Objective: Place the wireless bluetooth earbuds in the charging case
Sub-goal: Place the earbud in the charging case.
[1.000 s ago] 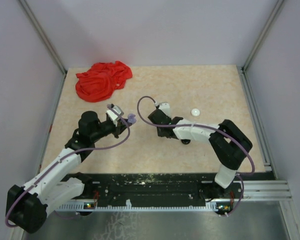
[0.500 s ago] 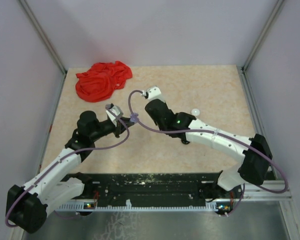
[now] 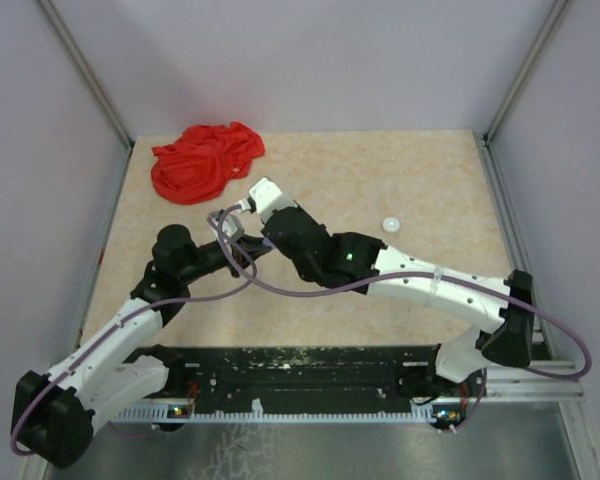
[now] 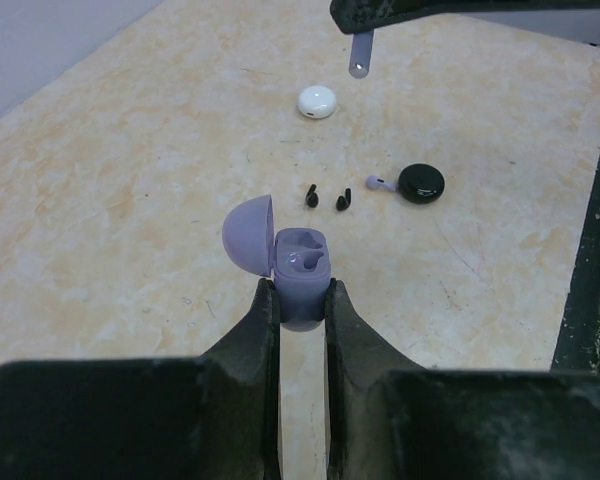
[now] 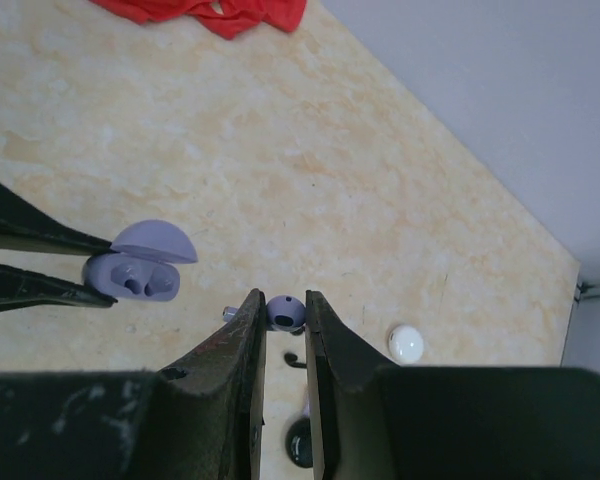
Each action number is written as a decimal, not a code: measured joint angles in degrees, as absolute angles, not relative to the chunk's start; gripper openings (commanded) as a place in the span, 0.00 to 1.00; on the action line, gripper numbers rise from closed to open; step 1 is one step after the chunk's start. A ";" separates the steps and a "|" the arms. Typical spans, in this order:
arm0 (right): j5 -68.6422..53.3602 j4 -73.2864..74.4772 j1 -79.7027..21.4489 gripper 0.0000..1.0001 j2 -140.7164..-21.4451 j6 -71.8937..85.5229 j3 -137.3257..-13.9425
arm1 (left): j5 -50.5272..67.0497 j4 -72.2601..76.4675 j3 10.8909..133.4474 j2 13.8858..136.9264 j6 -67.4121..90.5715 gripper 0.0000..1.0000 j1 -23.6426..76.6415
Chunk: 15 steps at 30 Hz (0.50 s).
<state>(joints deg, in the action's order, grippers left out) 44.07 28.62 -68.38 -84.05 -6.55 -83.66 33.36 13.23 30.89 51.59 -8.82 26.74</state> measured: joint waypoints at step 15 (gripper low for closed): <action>44.66 27.51 -73.01 0.13 -89.67 -13.45 -84.49 | 36.88 20.73 27.29 48.40 -5.67 0.01 26.74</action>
<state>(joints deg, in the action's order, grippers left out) 44.66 27.51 -73.01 -89.67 -13.45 -84.49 36.88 20.73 27.29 48.40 -5.67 26.74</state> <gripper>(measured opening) 0.184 0.173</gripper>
